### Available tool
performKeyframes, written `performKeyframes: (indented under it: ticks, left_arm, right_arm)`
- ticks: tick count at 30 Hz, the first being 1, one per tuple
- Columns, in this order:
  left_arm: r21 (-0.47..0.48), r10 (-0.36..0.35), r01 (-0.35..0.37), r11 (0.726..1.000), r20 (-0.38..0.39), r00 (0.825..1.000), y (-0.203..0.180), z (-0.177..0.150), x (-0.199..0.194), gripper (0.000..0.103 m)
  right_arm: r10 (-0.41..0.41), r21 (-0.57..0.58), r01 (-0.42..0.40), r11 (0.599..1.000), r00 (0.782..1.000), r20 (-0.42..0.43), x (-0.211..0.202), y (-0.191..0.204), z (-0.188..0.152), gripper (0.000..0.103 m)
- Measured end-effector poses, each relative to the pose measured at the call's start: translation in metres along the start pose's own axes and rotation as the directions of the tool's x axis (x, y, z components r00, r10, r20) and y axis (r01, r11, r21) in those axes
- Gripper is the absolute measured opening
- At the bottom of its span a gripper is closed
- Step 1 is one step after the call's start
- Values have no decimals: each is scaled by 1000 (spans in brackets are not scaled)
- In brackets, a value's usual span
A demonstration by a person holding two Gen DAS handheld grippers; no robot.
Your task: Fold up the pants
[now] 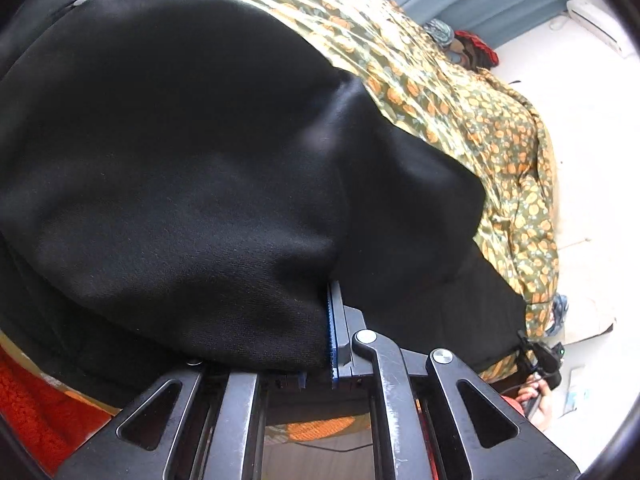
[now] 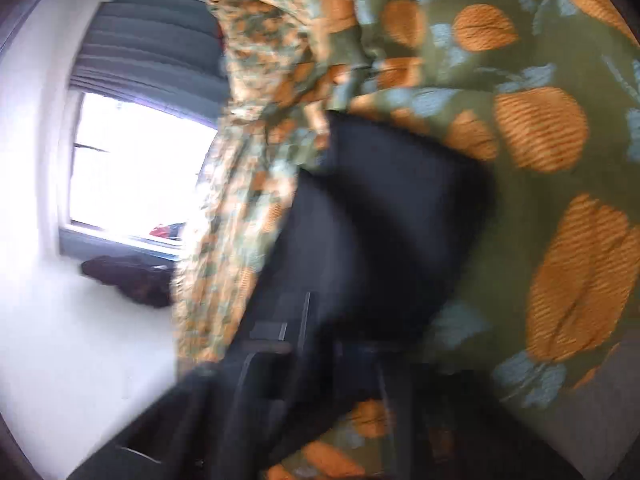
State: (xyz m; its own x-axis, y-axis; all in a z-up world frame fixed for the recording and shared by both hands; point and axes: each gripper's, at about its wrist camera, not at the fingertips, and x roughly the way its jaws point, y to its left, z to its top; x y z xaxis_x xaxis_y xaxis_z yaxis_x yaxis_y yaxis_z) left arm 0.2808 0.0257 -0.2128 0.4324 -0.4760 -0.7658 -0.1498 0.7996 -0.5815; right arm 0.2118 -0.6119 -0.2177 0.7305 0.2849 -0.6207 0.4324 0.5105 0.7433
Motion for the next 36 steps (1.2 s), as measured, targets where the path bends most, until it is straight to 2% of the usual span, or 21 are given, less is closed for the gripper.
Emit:
performKeyframes:
  ticks: [2, 4, 6, 7, 8, 10, 15, 17, 22, 26, 27, 28, 29, 30, 32, 33, 34, 35, 36]
  left_arm:
    - [29, -2, 2, 1000, 4, 1000, -12, -3, -4, 8]
    - [51, -32, 33, 998, -14, 999, -20, -9, -4, 11]
    - [71, -45, 48, 996, -52, 998, -24, -18, 3, 11]
    - [80, -32, 37, 996, -62, 998, -27, -21, 7, 11]
    - [88, -13, 19, 996, -68, 998, -29, -24, 12, 11]
    - [86, -1, 7, 996, -70, 998, -30, -27, 16, 11]
    - [114, 10, -3, 993, -63, 998, -34, -28, 11, 9]
    - [143, 29, -20, 990, -61, 998, -39, -31, 12, 7]
    - [203, 53, -37, 978, -69, 996, -46, -36, 8, 6]
    - [222, 91, -72, 973, -78, 993, -45, -35, 13, 12]
    - [217, 87, -67, 974, -83, 993, -44, -35, 13, 13]
    - [219, 87, -66, 973, -89, 992, -46, -35, 12, 18]
    - [226, 90, -66, 972, -94, 992, -48, -35, 12, 30]
    - [241, 93, -67, 968, -98, 991, -52, -37, 9, 38]
    - [270, 120, -96, 958, -73, 990, -61, -41, -2, 68]
    - [284, 123, -102, 953, -57, 991, -62, -45, -9, 71]
    - [302, 116, -96, 948, -49, 992, -64, -49, -15, 73]
    - [327, 105, -84, 941, -47, 993, -66, -54, -22, 73]
    - [350, 104, -83, 933, -43, 994, -67, -59, -29, 73]
  right_arm:
    - [-86, -128, 88, 988, 996, 20, -4, 21, 3, 4]
    - [-145, -228, 160, 960, 986, 80, -18, 38, 7, 4]
    - [-229, -308, 273, 911, 958, 171, -25, 45, 14, 4]
    - [-295, -327, 340, 882, 938, 182, -19, 44, 16, 4]
    - [-325, -328, 366, 871, 930, 174, -14, 42, 17, 4]
    - [-363, -325, 396, 859, 918, 160, -3, 35, 17, 4]
    - [-398, -342, 447, 827, 894, 206, -7, 38, 13, 4]
    - [-424, -362, 483, 798, 875, 233, -13, 40, 8, 4]
    - [-472, -346, 551, 759, 833, 289, -12, 44, 2, 4]
    - [-484, -347, 557, 754, 829, 280, -13, 43, 2, 6]
    - [-475, -345, 548, 762, 835, 278, -14, 43, 2, 10]
    - [-472, -346, 546, 763, 836, 280, -17, 44, 2, 20]
    - [-469, -351, 547, 760, 835, 288, -21, 46, 0, 34]
    - [-466, -356, 551, 755, 832, 300, -23, 48, -2, 42]
    - [-462, -375, 563, 736, 824, 330, -30, 56, -8, 69]
    - [-503, -368, 627, 687, 775, 382, -35, 61, -14, 79]
    - [-537, -345, 687, 640, 720, 439, -40, 65, -19, 94]
    - [-549, -307, 734, 606, 665, 506, -49, 68, -25, 97]
    - [-544, -295, 739, 606, 656, 523, -54, 68, -27, 97]
